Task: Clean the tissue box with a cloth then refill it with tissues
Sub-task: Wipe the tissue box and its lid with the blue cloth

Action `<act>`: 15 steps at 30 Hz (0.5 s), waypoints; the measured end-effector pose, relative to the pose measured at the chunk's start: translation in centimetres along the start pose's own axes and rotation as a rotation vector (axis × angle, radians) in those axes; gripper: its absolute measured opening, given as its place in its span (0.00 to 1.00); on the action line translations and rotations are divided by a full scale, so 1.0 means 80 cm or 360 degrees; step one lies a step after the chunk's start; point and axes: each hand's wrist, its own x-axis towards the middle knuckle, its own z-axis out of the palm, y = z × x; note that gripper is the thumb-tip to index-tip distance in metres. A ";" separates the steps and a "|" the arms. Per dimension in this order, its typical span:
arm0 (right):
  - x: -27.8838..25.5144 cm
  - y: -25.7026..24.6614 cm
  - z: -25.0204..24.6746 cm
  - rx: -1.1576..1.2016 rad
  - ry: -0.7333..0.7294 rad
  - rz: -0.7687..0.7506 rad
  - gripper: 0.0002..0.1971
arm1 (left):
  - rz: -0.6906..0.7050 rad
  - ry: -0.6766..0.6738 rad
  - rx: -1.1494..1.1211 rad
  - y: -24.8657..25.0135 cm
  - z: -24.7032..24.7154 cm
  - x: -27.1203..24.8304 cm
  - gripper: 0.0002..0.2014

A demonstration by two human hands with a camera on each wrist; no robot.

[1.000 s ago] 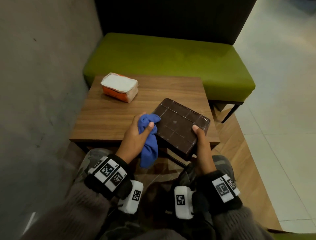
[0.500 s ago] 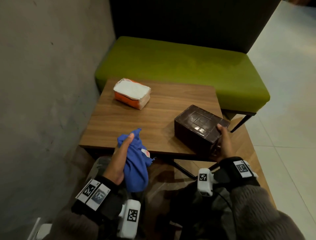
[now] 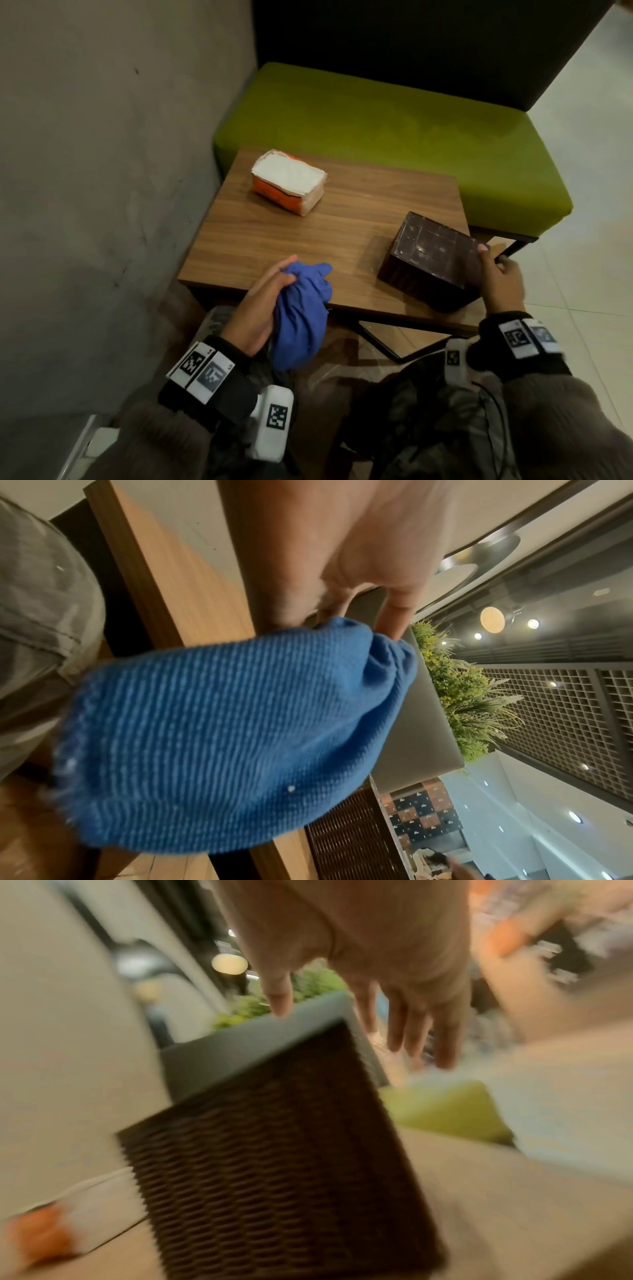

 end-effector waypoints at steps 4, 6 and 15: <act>-0.088 -0.034 0.012 0.0035 -0.0062 -0.0846 0.19 | 0.0100 0.0036 0.0188 -0.010 -0.006 0.005 0.27; -0.131 -0.042 0.029 0.0087 -0.0571 -0.0889 0.20 | 0.0205 -0.0038 0.0351 -0.013 -0.004 0.006 0.41; -0.169 -0.044 0.066 0.0152 -0.1315 -0.0603 0.07 | 0.0615 -0.0404 0.0903 -0.011 0.010 -0.011 0.37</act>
